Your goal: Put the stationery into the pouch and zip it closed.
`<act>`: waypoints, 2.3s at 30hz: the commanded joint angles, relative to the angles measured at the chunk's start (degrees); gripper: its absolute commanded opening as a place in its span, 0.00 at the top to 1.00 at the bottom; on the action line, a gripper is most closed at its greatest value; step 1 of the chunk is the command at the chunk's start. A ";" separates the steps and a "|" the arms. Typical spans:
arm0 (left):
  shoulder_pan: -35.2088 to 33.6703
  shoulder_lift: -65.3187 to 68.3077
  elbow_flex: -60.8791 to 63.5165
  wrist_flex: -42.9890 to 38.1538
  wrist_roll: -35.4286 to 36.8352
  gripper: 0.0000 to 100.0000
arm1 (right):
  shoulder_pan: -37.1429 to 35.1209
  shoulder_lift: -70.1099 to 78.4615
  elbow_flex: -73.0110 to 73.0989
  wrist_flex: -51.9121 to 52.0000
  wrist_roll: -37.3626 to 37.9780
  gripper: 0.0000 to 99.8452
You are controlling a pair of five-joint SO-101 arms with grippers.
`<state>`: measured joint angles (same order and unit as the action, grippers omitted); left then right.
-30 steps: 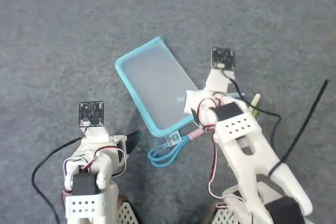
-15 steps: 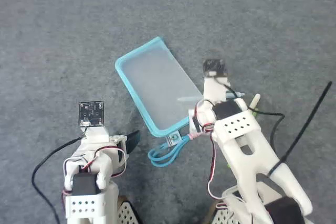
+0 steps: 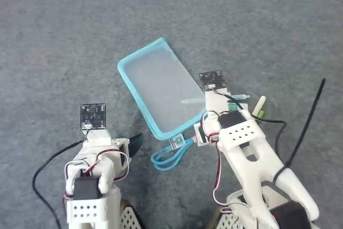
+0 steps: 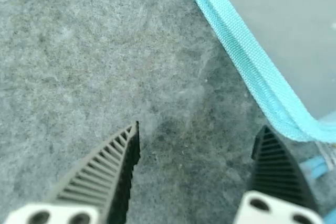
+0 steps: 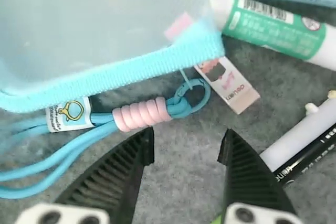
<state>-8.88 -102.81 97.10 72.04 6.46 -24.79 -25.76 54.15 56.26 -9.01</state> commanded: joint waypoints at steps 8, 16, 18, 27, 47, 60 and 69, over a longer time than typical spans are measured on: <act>-0.62 -1.32 -0.48 0.35 0.26 0.67 | -0.57 15.78 -16.88 -0.92 0.26 0.80; -0.62 -1.32 -0.48 0.35 0.26 0.67 | -0.22 33.80 -36.75 -0.48 -4.40 0.80; -0.62 -1.32 -0.48 0.35 0.26 0.67 | -0.22 36.79 -41.58 -0.40 -5.19 0.80; -0.62 -1.32 -0.48 0.35 0.26 0.67 | -0.22 42.95 -55.65 4.09 -5.45 0.79; -0.62 -1.32 -0.48 0.35 0.26 0.67 | -9.54 36.18 -46.07 12.26 -8.62 0.79; -0.62 -1.32 -0.48 0.35 0.26 0.67 | -4.35 44.26 -45.89 5.58 -8.44 0.79; -0.62 -1.32 -0.48 0.35 0.26 0.67 | -2.24 44.70 -45.80 5.49 -8.18 0.93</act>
<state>-8.88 -102.81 97.10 72.04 6.46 -27.78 19.69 8.97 62.86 -16.92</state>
